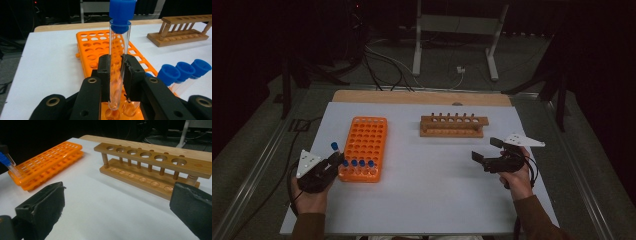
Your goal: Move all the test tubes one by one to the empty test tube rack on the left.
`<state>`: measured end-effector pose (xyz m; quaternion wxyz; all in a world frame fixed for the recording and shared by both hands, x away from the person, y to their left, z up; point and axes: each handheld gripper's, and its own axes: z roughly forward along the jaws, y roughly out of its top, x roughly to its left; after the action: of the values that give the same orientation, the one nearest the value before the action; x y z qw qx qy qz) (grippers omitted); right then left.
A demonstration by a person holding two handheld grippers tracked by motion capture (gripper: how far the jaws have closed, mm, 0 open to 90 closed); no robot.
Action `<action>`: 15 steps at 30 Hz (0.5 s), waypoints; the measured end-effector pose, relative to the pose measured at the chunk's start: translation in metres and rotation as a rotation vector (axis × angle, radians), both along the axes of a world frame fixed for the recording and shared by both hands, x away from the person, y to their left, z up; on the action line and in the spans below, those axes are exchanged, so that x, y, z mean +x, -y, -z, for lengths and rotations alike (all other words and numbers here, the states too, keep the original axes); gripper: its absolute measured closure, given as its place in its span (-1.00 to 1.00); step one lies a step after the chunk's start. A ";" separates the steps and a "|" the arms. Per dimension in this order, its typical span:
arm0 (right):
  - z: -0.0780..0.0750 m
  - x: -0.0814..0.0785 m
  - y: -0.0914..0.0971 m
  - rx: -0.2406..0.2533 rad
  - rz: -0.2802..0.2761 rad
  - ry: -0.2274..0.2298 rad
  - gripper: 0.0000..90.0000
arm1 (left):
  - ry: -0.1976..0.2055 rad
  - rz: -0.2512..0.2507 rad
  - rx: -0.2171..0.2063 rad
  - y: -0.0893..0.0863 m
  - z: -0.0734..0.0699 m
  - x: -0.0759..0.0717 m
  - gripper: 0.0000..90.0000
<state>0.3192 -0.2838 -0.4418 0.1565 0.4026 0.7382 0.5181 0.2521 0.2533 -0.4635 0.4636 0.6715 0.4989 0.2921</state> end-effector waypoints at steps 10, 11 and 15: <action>0.002 0.000 -0.002 -0.004 0.000 -0.004 -1.00 | -0.022 -0.006 -0.033 -0.009 0.007 -0.004 0.73; 0.002 0.000 -0.002 -0.005 0.000 -0.004 -1.00 | -0.025 0.003 -0.033 -0.009 0.008 -0.004 0.74; 0.004 0.000 -0.002 -0.007 -0.002 -0.005 -1.00 | -0.081 0.027 0.012 -0.004 0.020 -0.001 0.73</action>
<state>0.3190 -0.2815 -0.4454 0.1556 0.4028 0.7406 0.5148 0.2511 0.2573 -0.4833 0.4430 0.6923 0.5062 0.2613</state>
